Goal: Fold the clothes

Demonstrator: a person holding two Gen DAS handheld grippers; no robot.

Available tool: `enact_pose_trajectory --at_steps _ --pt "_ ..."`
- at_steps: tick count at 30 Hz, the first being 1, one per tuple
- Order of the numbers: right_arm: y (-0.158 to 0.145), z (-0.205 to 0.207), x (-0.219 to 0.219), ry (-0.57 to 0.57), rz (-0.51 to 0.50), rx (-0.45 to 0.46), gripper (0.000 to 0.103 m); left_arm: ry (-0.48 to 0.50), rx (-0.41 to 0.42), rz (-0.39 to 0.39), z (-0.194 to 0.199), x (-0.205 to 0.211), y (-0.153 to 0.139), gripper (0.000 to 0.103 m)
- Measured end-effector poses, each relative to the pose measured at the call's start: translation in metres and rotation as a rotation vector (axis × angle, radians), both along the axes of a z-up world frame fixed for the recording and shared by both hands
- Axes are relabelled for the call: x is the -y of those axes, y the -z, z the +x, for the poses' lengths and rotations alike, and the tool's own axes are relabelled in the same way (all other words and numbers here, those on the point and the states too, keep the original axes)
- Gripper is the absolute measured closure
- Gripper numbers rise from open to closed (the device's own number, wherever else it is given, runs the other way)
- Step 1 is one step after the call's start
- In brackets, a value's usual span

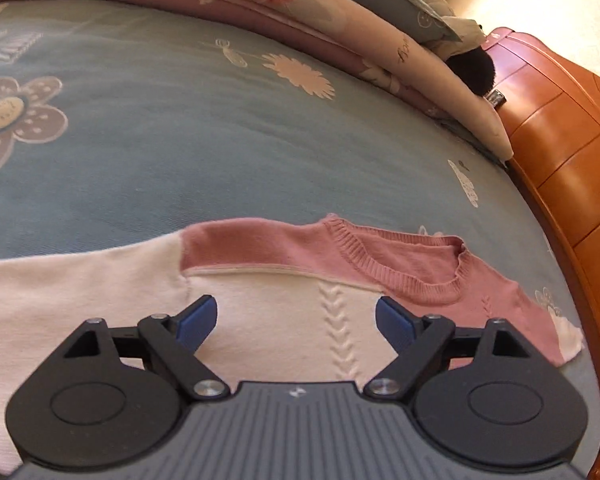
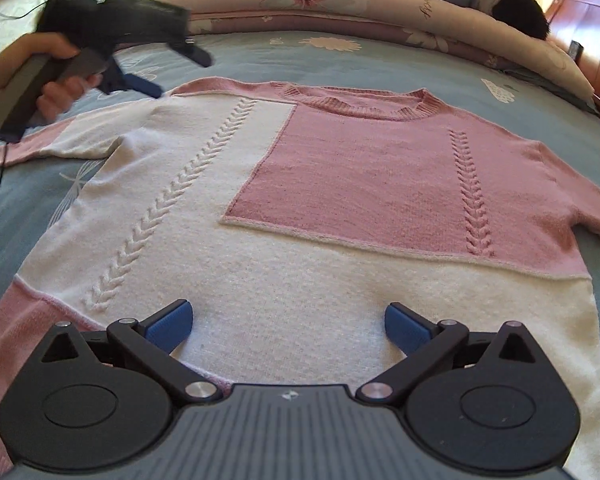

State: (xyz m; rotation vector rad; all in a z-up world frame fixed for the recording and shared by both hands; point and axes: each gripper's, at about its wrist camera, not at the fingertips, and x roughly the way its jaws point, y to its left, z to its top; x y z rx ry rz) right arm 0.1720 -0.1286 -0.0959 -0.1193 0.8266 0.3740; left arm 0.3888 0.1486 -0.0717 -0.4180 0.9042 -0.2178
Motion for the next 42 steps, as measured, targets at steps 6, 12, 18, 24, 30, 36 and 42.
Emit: enact_pose_trajectory --at_steps 6,12,18,24,30,36,42 --pt "-0.005 0.004 0.009 -0.14 -0.032 0.055 0.0 -0.118 -0.019 0.117 0.026 0.016 0.007 0.018" --pt "0.002 0.012 0.025 -0.186 0.018 0.101 0.0 -0.094 -0.003 0.031 0.042 0.039 -0.011 0.017" --pt "0.004 0.004 0.043 -0.212 0.061 0.101 0.0 -0.165 -0.035 0.128 0.069 0.046 0.017 0.012" --pt "0.003 0.005 0.052 -0.18 0.102 0.084 0.0 -0.154 -0.055 0.159 0.068 0.063 -0.005 0.011" --pt "0.004 0.002 0.051 -0.182 0.09 0.092 0.0 -0.035 -0.061 0.163 0.037 0.098 -0.015 0.011" --pt "0.005 0.004 0.055 -0.181 0.111 0.089 0.0 -0.027 -0.101 0.274 0.037 0.122 0.017 0.011" --pt "-0.001 0.008 0.064 -0.143 0.169 0.047 0.0 -0.071 -0.123 0.302 0.038 0.142 -0.003 0.011"
